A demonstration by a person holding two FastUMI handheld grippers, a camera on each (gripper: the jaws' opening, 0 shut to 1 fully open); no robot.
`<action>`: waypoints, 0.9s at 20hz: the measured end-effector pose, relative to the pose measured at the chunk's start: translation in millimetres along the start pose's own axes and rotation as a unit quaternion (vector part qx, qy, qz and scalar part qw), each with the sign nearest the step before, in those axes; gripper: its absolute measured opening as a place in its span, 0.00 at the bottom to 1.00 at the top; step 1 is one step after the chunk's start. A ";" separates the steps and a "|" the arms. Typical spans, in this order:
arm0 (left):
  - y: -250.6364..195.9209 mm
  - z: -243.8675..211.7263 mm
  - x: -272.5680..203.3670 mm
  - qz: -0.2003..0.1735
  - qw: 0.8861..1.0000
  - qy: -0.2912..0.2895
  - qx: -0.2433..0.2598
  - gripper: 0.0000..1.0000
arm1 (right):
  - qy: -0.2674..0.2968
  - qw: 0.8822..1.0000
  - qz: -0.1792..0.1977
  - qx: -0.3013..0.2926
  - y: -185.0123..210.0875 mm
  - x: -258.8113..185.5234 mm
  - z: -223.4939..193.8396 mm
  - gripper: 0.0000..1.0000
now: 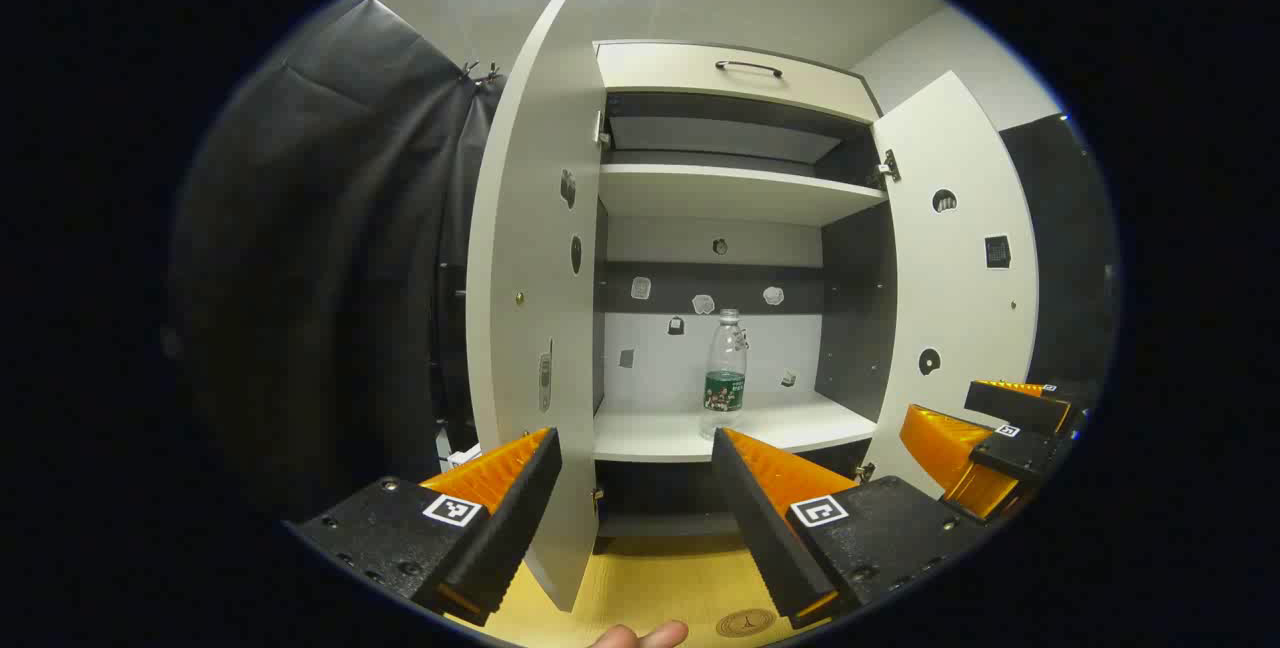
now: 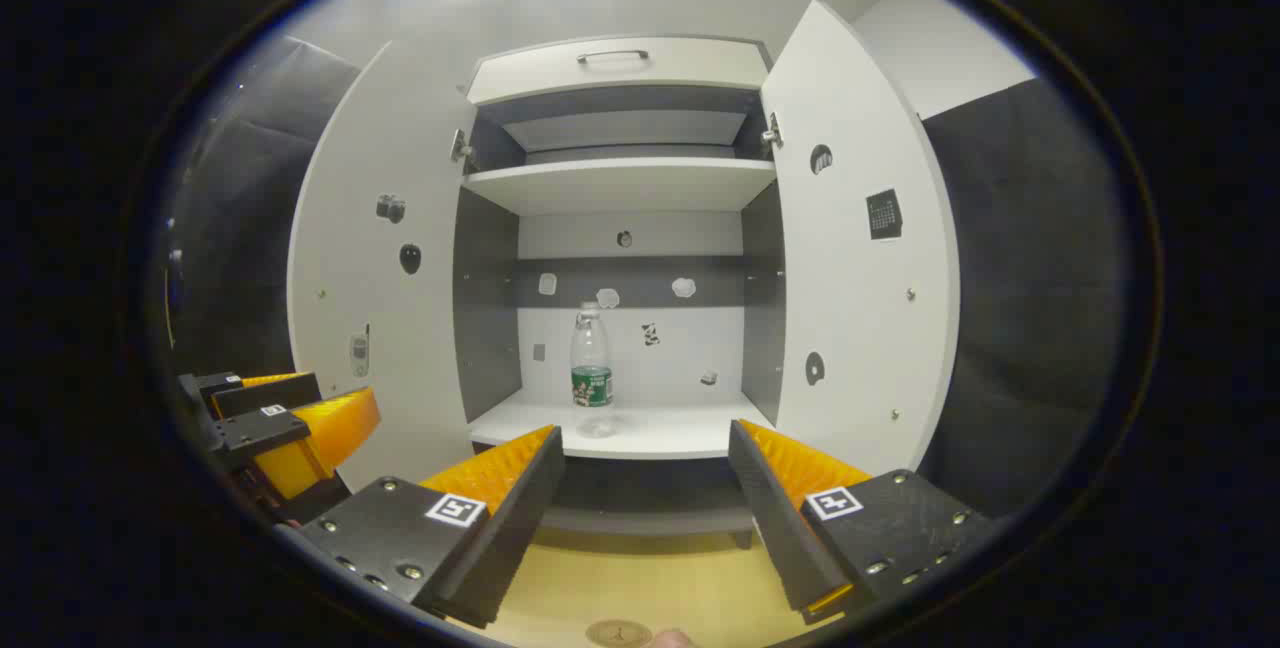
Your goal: Grasp the bottle in the cabinet with the left hand and place it on the coaster, then close the right door with the right hand and the left door with the left hand.
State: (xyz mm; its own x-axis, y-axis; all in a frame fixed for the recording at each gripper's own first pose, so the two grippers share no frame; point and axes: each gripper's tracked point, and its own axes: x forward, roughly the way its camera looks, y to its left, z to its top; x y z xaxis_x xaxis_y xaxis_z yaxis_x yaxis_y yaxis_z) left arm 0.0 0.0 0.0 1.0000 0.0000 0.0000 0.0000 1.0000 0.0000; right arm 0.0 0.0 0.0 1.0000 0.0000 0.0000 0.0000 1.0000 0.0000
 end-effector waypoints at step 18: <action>-8.8 -2.6 31.1 -0.010 1.000 -0.002 0.003 0.96 | 0.010 1.000 0.002 0.010 -6.4 17.3 -6.9 0.97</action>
State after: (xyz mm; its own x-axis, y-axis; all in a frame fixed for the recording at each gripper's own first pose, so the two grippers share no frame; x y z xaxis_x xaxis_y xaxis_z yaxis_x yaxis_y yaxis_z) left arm 31.1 -8.8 -2.6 0.9998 -0.0204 0.0044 0.0204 0.9998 0.0070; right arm 17.3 -6.4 -6.9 0.9998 0.0044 -0.0197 -0.0040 0.9998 0.0207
